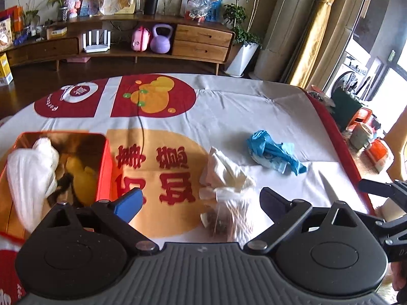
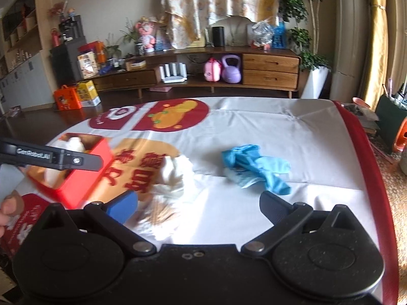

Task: Organize soft objects
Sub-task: 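Move both open tools back toward the remaining white cloths on the table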

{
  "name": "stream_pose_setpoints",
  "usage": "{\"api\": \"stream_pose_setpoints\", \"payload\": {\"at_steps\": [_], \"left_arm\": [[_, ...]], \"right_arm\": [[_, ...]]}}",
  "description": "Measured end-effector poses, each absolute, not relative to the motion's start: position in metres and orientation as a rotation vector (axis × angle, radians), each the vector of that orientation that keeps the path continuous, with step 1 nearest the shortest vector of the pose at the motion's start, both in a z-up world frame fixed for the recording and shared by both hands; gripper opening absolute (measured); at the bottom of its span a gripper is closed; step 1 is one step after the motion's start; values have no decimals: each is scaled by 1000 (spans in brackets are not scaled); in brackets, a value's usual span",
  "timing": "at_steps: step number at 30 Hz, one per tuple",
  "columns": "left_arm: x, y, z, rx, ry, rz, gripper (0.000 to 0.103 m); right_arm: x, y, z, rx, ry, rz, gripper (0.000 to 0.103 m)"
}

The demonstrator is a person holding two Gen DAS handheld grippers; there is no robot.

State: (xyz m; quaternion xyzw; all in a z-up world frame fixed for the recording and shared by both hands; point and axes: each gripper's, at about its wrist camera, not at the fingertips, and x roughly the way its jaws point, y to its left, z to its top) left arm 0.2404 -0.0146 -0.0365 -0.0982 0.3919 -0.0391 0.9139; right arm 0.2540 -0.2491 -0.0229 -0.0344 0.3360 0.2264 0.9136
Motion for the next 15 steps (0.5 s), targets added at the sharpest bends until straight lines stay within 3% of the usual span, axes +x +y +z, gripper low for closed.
{"api": "stream_pose_setpoints", "payload": {"at_steps": [15], "left_arm": [[299,-58,-73,-151,864,-135,102]], "right_arm": [[346,-268,-58,-85,760,441,102]]}}
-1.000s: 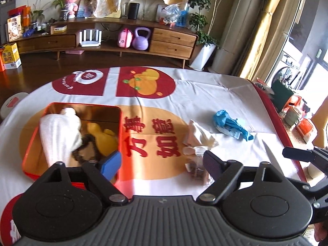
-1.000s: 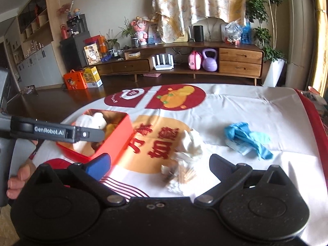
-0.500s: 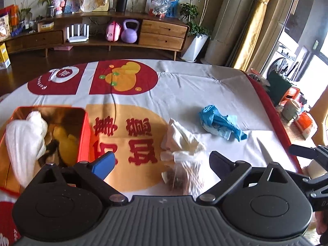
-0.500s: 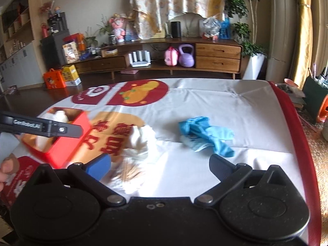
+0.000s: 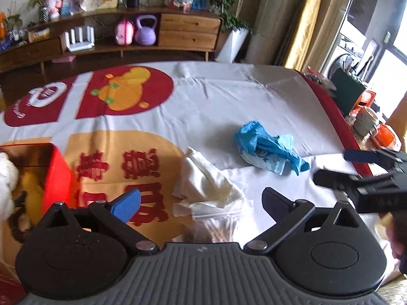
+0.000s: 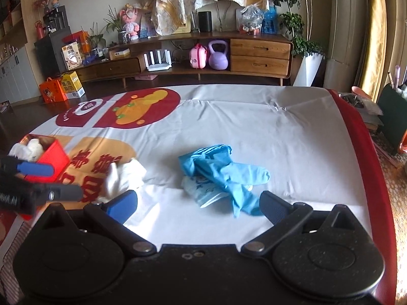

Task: Organize soft objects
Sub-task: 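Move both open tools back toward the remaining white cloths on the table, then close the left tool on the crumpled white cloth while the right tool grips the blue gloves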

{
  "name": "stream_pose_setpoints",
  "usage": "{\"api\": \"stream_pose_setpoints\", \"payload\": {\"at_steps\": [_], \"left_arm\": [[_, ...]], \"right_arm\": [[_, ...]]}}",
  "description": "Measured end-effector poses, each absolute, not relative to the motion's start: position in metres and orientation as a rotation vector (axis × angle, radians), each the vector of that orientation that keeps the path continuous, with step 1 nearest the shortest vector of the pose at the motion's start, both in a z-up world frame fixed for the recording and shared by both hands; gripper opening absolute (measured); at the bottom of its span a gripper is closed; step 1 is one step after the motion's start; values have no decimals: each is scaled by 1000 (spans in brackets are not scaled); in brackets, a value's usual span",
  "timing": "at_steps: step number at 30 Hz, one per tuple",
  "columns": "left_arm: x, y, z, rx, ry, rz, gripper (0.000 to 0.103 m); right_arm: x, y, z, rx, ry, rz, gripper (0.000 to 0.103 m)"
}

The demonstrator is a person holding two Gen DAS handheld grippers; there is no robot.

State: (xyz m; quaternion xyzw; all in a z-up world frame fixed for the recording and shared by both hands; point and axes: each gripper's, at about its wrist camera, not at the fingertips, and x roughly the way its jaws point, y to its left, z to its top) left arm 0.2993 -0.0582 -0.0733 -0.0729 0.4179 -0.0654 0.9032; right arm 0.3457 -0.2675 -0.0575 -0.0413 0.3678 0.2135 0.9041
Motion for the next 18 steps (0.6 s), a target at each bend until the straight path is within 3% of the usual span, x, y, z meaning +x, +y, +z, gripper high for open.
{"api": "stream_pose_setpoints", "payload": {"at_steps": [18], "left_arm": [[344,-79,-116,-105,920,-140,102]], "right_arm": [[422,-233,-105,-184,829,419,96]]}}
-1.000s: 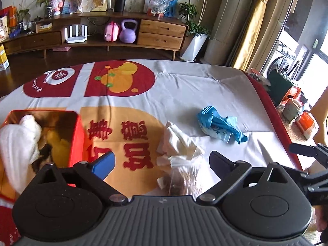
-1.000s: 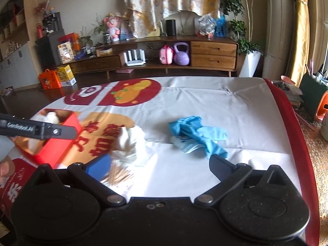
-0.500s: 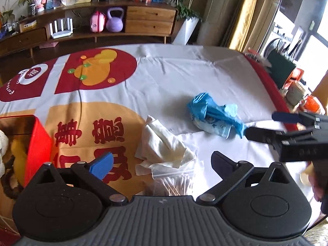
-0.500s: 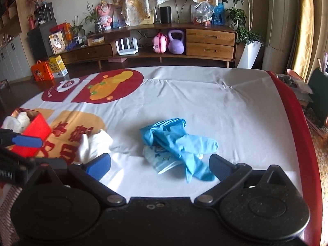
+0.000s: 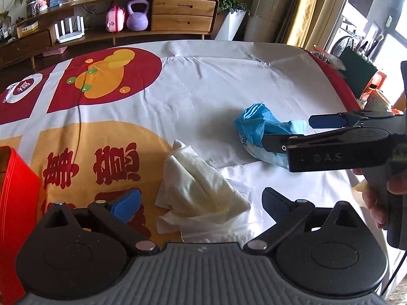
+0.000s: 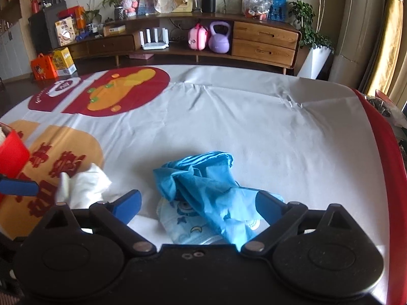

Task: Organize soft objects
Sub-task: 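Close the left tool on the crumpled white cloth while the right tool grips the blue gloves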

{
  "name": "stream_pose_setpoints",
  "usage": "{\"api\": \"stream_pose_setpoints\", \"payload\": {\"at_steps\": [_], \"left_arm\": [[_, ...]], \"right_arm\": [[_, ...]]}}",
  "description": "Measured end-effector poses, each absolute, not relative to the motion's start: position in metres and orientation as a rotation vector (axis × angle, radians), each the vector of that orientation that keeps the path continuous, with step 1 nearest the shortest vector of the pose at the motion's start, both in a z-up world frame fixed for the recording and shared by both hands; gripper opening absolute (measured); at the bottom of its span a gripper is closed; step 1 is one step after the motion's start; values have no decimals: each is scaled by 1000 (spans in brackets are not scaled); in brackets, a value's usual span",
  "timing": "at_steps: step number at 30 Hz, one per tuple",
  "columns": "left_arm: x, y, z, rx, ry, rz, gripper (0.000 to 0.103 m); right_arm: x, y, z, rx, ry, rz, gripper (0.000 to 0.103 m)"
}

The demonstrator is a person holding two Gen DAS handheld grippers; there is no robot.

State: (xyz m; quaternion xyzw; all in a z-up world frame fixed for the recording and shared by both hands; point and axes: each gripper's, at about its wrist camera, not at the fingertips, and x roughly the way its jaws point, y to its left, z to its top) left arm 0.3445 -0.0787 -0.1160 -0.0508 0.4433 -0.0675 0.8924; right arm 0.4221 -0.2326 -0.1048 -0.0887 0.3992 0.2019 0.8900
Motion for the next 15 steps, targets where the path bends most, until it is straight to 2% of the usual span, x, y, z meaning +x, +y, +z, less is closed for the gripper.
{"api": "stream_pose_setpoints", "payload": {"at_steps": [4,13,15], "left_arm": [[352,-80,-123,-86,921,-134,102],[358,-80,-132,-63,915,-137,101],[358,-79,-132,-62,912,-137,93]], "right_arm": [[430,-233,-114,-173,845,401,93],[439,-232,-125,-162,869,383,72],[440,-233,-126,-158,872,378,65]]}}
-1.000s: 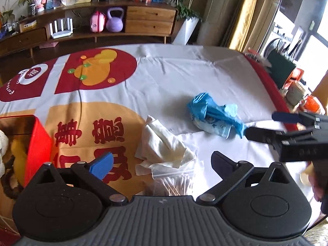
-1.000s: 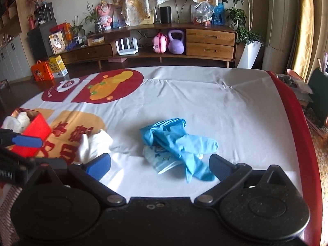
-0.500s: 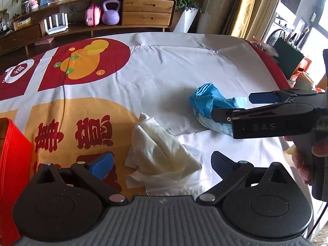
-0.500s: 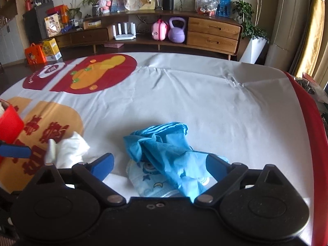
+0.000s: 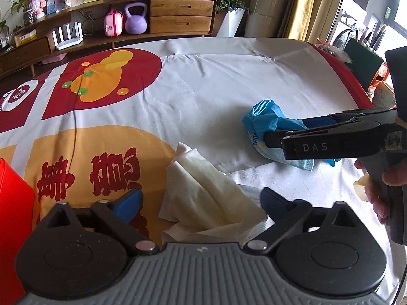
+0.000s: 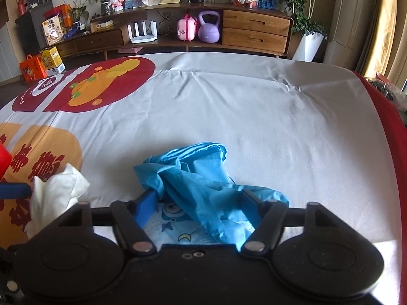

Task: Organize soft objects
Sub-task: 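Close the left tool on the crumpled white cloth while the right tool grips the blue gloves, then lift and carry the white cloth with the left tool while the right tool carries the gloves toward the tin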

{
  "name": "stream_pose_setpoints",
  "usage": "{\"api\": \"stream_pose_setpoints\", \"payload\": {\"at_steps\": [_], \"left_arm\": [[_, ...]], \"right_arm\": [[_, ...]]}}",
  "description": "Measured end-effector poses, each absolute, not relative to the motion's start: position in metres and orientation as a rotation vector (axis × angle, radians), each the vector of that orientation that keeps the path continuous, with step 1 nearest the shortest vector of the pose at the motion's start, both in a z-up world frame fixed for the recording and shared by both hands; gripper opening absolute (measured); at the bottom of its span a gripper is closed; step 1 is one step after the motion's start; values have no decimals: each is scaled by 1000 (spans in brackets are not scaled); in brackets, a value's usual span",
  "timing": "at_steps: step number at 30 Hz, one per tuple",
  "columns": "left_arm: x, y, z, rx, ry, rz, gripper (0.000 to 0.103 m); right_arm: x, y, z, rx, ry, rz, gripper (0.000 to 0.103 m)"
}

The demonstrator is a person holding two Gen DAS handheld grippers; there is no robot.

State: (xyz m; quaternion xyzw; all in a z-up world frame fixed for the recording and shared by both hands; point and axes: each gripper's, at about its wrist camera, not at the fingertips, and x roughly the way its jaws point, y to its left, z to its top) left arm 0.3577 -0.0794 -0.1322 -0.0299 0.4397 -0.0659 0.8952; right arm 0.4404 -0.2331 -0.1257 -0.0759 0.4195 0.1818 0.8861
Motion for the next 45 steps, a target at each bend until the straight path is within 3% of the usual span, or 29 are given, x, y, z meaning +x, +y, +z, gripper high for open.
{"api": "stream_pose_setpoints", "payload": {"at_steps": [4,9,12,16,18,20,27,45], "left_arm": [[356,-75,-132,-87,912,-143,78],[355,-72,-131,-102,909,-160,48],[354,-71,-130,-101,906,-160,35],[351,-69,-128,-116,894,-166,27],[350,-68,-126,-115,891,-168,21],[349,-69,-125,-103,885,-164,16],[343,-58,-118,-133,866,-143,12],[292,-21,-72,-185,802,-124,11]], "right_arm": [[442,-237,-125,-142,872,376,56],[442,-243,-122,-125,867,359,42],[441,-248,-121,-107,866,347,39],[439,-255,-118,-82,858,338,29],[438,-257,-117,-79,858,335,12],[437,-258,-117,-82,857,326,8],[425,-268,-101,-50,806,304,3],[335,-273,-35,32,746,397,3]]}}
